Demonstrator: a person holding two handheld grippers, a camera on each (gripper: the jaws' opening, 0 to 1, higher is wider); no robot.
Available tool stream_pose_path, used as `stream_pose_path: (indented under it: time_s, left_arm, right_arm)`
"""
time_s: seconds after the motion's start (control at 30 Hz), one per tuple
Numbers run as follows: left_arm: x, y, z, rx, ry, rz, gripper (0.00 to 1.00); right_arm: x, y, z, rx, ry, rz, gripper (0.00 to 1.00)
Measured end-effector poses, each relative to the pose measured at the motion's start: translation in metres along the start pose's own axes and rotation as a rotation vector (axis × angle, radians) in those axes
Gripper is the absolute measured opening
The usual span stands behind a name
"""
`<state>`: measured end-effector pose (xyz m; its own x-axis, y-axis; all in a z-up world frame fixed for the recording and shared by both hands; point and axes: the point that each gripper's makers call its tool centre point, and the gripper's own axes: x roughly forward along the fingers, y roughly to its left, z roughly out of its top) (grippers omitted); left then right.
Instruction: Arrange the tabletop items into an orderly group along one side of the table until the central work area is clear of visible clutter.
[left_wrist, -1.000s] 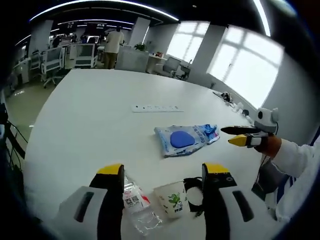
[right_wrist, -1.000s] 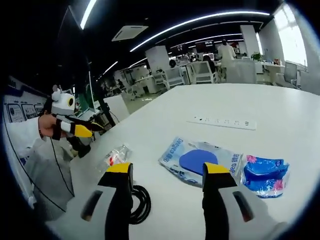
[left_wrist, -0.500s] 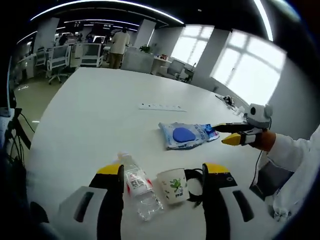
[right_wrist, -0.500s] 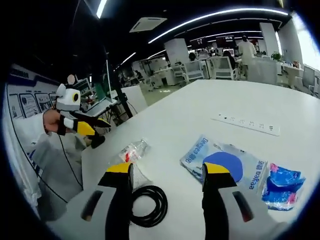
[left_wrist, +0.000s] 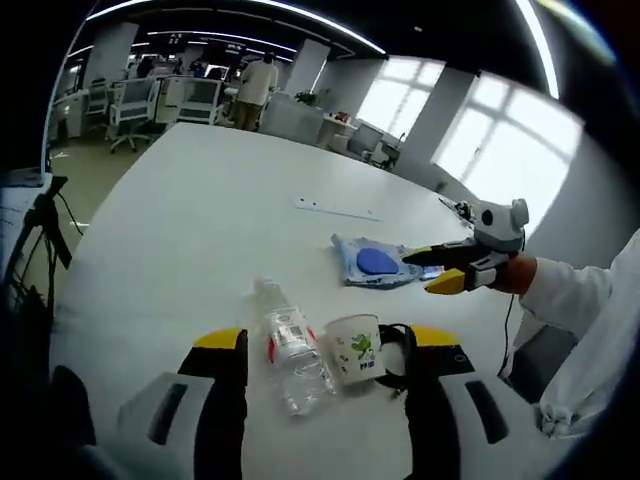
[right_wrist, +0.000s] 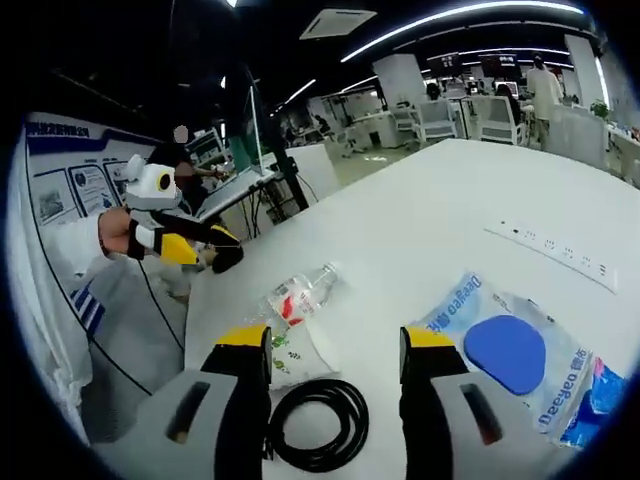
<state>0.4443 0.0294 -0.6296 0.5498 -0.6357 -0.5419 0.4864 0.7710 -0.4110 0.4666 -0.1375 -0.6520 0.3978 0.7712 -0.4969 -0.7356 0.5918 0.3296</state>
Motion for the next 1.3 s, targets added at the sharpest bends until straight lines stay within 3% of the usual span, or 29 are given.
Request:
stream_pose_path:
  time_s: [0.37, 0.47, 0.6, 0.87, 1.17, 1.3]
  left_arm:
    - [-0.005, 0.015, -0.015, -0.065, -0.008, 0.015, 0.64]
    - [-0.005, 0.019, -0.019, -0.08, -0.006, 0.018, 0.64]
    - [-0.006, 0.023, -0.023, -0.097, -0.005, 0.022, 0.64]
    - [-0.008, 0.035, -0.031, -0.129, -0.01, 0.039, 0.64]
    - [-0.008, 0.039, -0.036, -0.153, -0.019, 0.044, 0.64]
    - [-0.007, 0.039, -0.038, -0.16, -0.018, 0.044, 0.64]
  right_arm:
    - [0.034, 0.021, -0.023, -0.06, 0.166, 0.213, 0.41]
    - [0.041, 0.021, -0.031, -0.099, 0.225, 0.24, 0.41]
    - [0.05, 0.027, -0.037, -0.085, 0.265, 0.311, 0.39]
    - [0.059, 0.032, -0.045, -0.083, 0.314, 0.367, 0.34]
    - [0.065, 0.035, -0.05, -0.102, 0.363, 0.41, 0.22]
    - [0.063, 0.036, -0.048, -0.109, 0.354, 0.426, 0.12]
